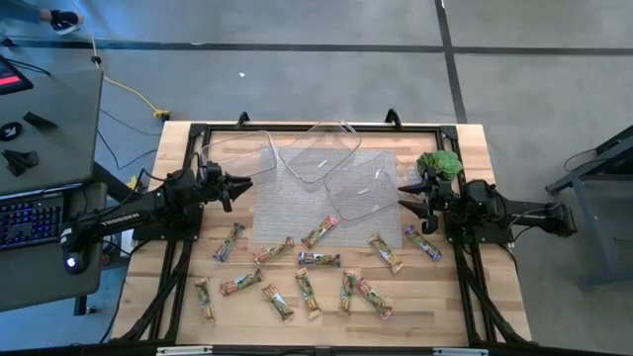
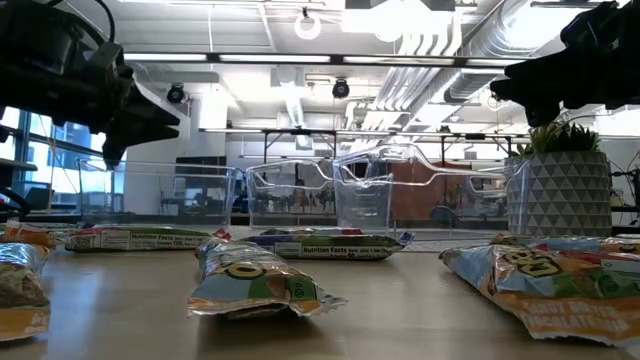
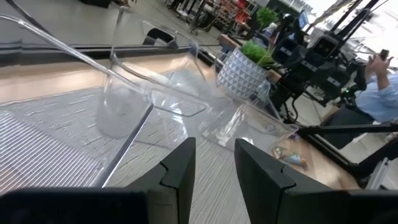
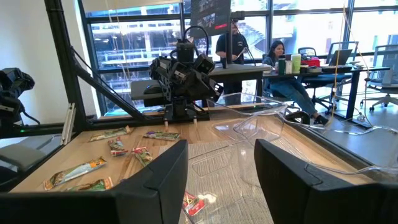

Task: Pick and place Granola Bars by type
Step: Put the red granola bar into the left transparent bin

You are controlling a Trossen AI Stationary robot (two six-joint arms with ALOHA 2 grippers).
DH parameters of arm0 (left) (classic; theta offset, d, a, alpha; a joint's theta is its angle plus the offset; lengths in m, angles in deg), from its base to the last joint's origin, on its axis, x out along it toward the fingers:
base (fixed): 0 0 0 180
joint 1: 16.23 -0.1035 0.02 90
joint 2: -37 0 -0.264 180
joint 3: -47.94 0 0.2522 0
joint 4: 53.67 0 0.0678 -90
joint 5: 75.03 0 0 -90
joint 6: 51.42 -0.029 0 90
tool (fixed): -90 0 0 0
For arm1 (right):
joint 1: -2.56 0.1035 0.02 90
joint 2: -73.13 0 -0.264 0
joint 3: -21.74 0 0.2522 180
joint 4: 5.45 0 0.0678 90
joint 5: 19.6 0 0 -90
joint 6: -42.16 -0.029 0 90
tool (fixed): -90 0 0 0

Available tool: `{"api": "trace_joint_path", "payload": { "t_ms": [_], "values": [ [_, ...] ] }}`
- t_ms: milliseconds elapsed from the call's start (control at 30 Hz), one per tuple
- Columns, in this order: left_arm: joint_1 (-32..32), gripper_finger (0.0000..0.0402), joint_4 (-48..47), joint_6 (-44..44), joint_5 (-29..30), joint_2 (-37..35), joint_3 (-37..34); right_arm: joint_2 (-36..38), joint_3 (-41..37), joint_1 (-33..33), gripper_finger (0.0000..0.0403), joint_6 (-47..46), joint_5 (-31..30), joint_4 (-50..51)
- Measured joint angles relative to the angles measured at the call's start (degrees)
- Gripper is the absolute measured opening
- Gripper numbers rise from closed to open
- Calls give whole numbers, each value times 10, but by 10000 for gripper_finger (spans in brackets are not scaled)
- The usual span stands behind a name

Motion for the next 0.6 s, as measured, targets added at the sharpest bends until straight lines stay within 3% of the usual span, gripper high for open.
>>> {"api": "trace_joint_path", "payload": {
  "t_ms": [133, 333, 600],
  "values": [
    [0, 108, -4, 0, 11, 0, 0, 0, 0, 0, 170, 0, 0, 0],
    [0, 108, 4, -4, 75, 0, 0, 0, 0, 0, 170, 0, 0, 0],
    [0, 108, 34, 0, 71, 0, 0, 0, 0, 0, 169, 0, 0, 0]
  ]
}}
